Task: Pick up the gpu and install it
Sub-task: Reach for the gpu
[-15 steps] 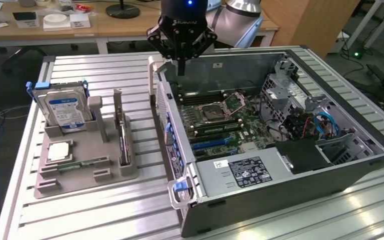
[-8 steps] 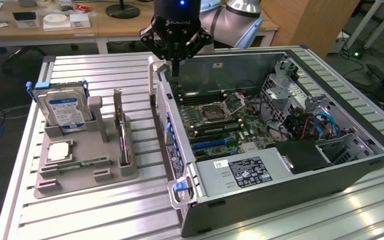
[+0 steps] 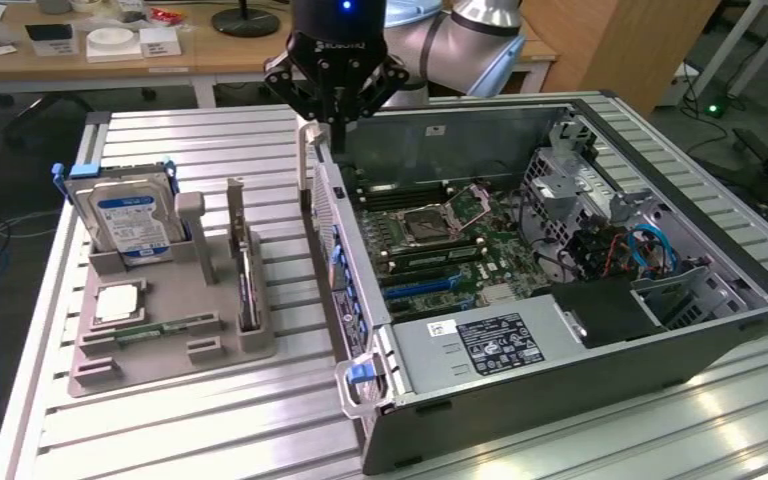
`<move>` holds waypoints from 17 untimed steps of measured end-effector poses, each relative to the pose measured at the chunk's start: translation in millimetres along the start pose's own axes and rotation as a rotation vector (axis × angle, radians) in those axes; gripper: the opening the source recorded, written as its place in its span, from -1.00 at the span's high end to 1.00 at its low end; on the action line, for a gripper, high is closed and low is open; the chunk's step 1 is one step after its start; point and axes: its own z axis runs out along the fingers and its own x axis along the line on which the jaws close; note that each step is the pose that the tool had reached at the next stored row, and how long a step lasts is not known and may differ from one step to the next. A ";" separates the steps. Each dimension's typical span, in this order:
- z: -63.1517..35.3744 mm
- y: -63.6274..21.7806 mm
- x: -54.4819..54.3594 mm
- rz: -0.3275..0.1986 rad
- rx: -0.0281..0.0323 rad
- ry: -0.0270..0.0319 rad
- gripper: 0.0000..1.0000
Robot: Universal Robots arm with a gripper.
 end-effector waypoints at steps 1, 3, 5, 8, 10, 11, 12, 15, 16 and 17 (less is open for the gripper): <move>-0.1 -0.1 1.4 0.000 0.0001 0.0001 0.80; -0.1 -0.4 4.2 0.000 0.0000 0.0000 0.80; -0.1 -0.7 7.0 0.000 0.0000 0.0000 0.80; -0.3 -1.1 11.1 0.000 0.0000 0.0000 0.80; -0.3 -1.3 14.1 0.000 -0.0001 -0.0001 0.80; -0.4 -1.5 15.7 0.000 0.0000 0.0000 0.80; -0.4 -1.6 17.2 0.000 0.0000 0.0000 0.80; -0.5 -2.1 21.7 0.000 0.0000 -0.0001 0.80; -0.6 -2.2 23.1 0.000 0.0000 0.0000 0.80; -0.6 -2.3 24.5 0.000 0.0000 0.0001 0.80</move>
